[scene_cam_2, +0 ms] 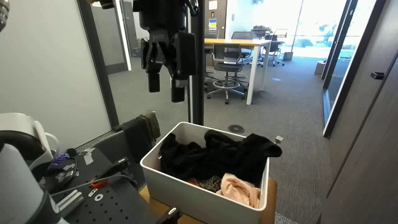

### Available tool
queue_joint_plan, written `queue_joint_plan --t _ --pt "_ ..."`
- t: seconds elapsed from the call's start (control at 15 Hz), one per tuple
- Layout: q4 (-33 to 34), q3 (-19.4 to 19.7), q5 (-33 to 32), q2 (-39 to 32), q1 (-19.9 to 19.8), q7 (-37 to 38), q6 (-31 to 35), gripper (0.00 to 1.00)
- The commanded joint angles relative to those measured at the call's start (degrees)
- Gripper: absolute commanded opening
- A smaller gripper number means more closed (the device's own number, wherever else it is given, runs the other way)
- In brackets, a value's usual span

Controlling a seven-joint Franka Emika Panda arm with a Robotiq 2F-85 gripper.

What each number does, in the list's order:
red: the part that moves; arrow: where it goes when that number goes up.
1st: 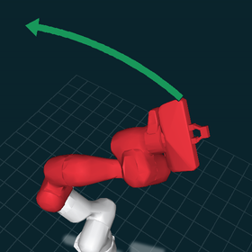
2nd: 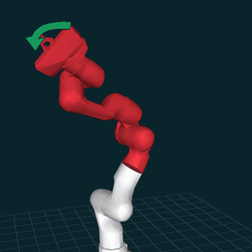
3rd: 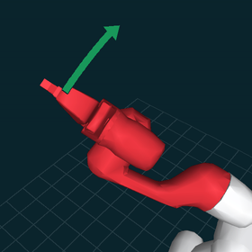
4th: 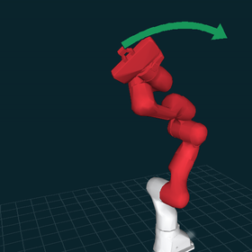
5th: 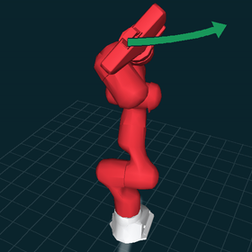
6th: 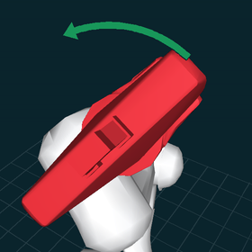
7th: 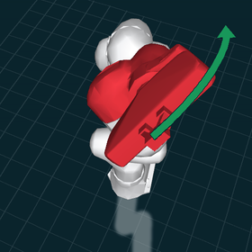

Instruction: Put the green piece of clothing inside the basket.

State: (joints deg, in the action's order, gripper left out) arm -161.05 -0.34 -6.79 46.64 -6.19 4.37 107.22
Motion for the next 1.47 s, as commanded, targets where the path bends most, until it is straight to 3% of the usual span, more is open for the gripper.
queue_joint_plan --t 0.0,0.67,1.07,1.4 --pt "-0.04 0.35 -0.23 -0.13 0.4 0.25 -0.21 1.0" --pt "2.21 0.33 -1.02 -3.94 1.03 -1.31 1.41 1.0" --pt "7.94 -0.4 -2.54 -14.29 5.09 -8.55 8.33 1.0" --pt "15.1 -2.39 -2.34 -27.14 10.64 -15.35 14.85 1.0"
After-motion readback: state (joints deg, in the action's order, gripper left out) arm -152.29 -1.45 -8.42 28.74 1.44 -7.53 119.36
